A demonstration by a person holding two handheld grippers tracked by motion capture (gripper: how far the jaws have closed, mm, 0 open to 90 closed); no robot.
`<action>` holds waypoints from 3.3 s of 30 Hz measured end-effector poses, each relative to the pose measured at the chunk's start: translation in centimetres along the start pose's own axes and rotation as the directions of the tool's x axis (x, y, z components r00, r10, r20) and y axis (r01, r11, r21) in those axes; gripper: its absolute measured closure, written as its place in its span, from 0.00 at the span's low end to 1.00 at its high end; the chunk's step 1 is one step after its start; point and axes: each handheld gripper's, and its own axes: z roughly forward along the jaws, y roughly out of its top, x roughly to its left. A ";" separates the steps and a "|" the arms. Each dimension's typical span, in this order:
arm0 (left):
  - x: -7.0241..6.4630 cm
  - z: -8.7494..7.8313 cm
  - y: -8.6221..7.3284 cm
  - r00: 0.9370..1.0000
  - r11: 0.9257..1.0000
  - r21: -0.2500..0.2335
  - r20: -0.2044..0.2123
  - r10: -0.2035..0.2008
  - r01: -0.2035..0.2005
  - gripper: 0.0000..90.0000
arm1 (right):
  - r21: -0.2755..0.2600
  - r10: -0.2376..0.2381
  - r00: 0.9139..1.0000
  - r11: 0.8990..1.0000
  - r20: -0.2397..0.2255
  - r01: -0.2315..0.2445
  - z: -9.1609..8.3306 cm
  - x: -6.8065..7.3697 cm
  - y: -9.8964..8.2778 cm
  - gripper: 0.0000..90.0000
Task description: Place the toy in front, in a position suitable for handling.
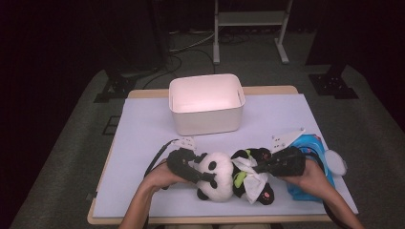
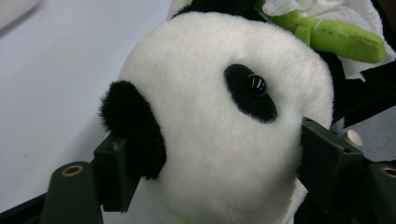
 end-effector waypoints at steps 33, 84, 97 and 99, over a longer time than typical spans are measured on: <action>1.0 -3.5 0.1 0.995 0.997 -0.076 -0.099 -0.016 0.008 0.11 | 0.029 -0.052 0.998 0.998 0.032 0.051 1.5 -1.5 4.3 0.93; -0.3 -4.3 0.3 0.985 0.988 -0.097 -0.138 0.106 -0.120 0.19 | -0.018 0.002 0.999 1.000 0.033 -0.001 -2.4 -1.5 2.1 0.94; -0.8 -4.0 0.1 0.969 0.974 -0.070 -0.139 0.204 -0.215 0.38 | 0.031 -0.095 0.995 0.995 0.009 0.095 -1.0 0.3 4.3 0.93; -0.6 -4.1 -0.1 0.970 0.976 -0.065 -0.140 0.197 -0.207 0.38 | 0.044 -0.112 0.994 0.993 0.015 0.111 -0.9 0.4 5.0 0.93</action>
